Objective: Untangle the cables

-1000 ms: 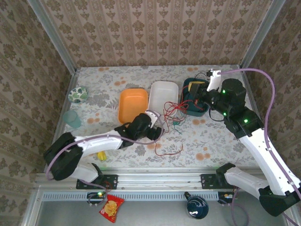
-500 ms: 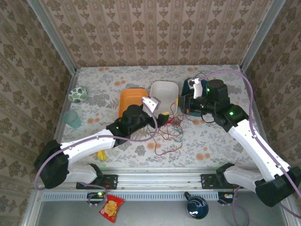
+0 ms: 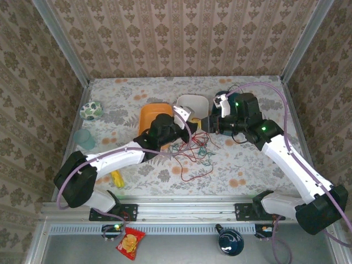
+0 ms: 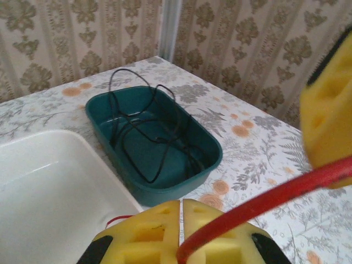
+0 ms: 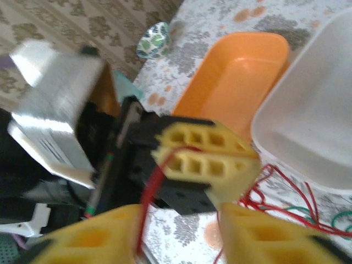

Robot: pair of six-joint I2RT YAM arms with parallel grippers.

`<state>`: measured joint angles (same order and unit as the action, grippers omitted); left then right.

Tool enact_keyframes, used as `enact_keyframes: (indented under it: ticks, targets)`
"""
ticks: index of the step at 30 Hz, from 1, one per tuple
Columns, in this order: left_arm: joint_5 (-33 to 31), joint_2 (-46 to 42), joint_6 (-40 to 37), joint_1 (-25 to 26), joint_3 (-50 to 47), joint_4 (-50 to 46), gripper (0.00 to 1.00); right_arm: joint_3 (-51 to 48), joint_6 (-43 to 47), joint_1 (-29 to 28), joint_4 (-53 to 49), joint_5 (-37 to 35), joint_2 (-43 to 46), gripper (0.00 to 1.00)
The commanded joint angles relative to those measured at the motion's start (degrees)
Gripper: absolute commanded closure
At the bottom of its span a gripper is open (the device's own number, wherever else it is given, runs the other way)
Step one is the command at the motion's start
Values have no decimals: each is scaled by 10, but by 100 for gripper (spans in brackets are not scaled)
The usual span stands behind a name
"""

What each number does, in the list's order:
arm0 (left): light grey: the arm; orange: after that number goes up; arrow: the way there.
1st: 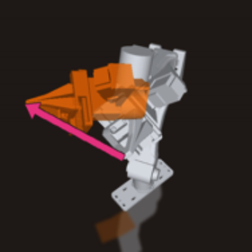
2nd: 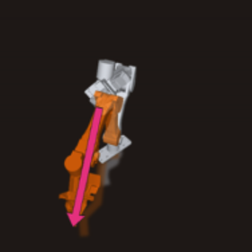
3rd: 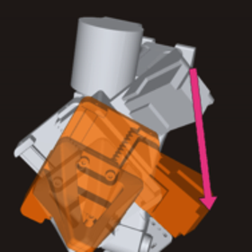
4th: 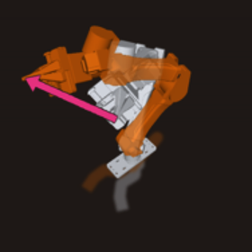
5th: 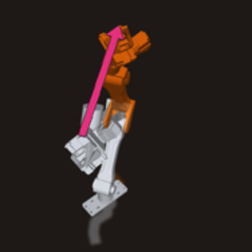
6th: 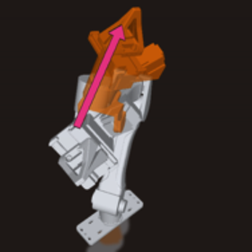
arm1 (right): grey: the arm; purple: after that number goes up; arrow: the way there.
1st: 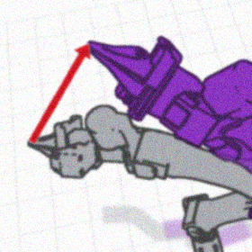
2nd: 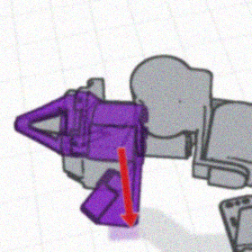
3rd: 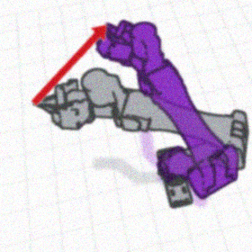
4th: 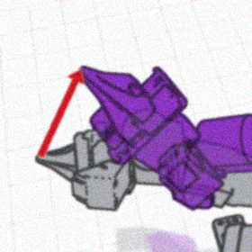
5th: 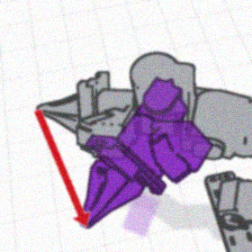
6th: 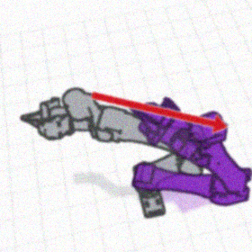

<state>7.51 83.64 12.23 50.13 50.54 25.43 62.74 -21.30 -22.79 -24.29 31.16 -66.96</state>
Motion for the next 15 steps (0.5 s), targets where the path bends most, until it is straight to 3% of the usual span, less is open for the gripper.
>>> enact_keyframes:
  ticks: [1, 7, 15]
  targets:
    - [-25, -12, 56, -14, -1, 28, 100, -44, -12, -3, -18, -72, -11, 29]
    - [-10, -26, 107, -17, -28, 56, 100, -93, -39, -11, 41, -71, -74, 24]
    - [12, -42, 113, -16, -40, 57, 100, -75, -61, -28, 107, -61, -177, 24]
